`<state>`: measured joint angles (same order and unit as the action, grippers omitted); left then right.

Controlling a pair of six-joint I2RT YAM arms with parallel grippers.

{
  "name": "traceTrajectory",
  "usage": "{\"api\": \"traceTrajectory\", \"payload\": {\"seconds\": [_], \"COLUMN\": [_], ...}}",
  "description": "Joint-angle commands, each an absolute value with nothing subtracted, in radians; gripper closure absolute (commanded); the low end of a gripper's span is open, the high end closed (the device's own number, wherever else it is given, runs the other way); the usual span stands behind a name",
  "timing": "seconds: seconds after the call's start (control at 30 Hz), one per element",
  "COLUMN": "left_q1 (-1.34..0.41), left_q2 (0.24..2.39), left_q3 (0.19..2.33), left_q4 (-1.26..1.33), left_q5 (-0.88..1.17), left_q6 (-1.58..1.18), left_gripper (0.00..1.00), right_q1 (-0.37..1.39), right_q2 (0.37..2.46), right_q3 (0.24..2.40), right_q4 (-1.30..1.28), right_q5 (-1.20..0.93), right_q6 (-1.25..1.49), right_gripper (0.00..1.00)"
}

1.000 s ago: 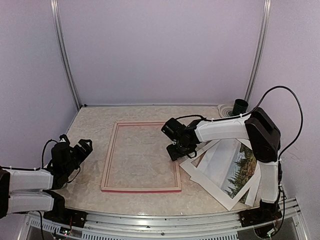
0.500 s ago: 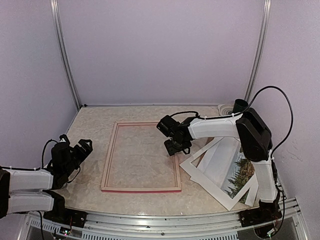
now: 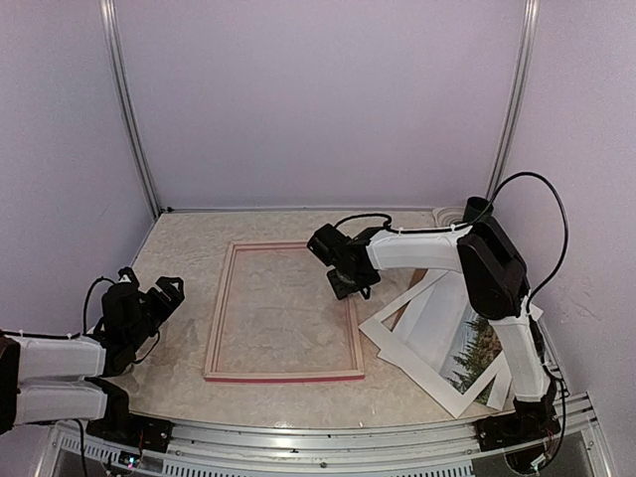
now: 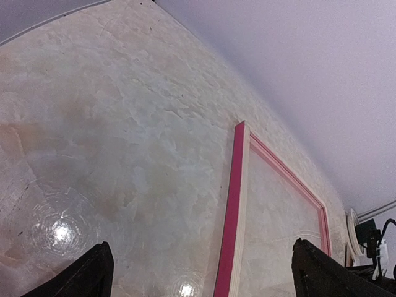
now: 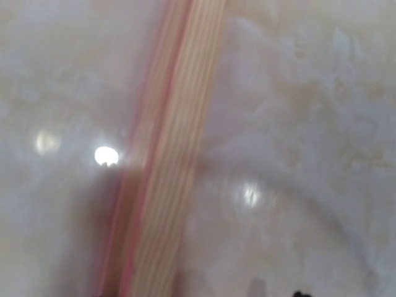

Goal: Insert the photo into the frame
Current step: Press the glass panel against the frame body.

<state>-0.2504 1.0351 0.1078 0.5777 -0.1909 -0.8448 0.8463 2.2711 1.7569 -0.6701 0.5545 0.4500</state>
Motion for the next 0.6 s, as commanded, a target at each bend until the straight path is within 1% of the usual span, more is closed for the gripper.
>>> {"api": "traceTrajectory", "payload": {"seconds": [0.0,0.23,0.57], "left_q1": [-0.254,-0.254,-0.254], "left_q2": [1.03,1.032,1.028], "left_q3": [0.133,0.133,0.133], "left_q4": [0.6,0.6,0.6], "left_q5": [-0.183,-0.181,-0.178], "left_q6": [-0.837,-0.837,-0.838], "left_gripper": [0.01,0.01,0.01], "right_q1": [0.826,0.813,0.779], "right_q2": [2.342,2.415,2.526], "right_q3": [1.803,1.897,2.086], "right_q4": [-0.73,-0.747,-0.752], "right_q5": [0.604,0.623,0.652], "right_q6": [0.444,0.435,0.389], "right_gripper": [0.35,0.35,0.35]}}
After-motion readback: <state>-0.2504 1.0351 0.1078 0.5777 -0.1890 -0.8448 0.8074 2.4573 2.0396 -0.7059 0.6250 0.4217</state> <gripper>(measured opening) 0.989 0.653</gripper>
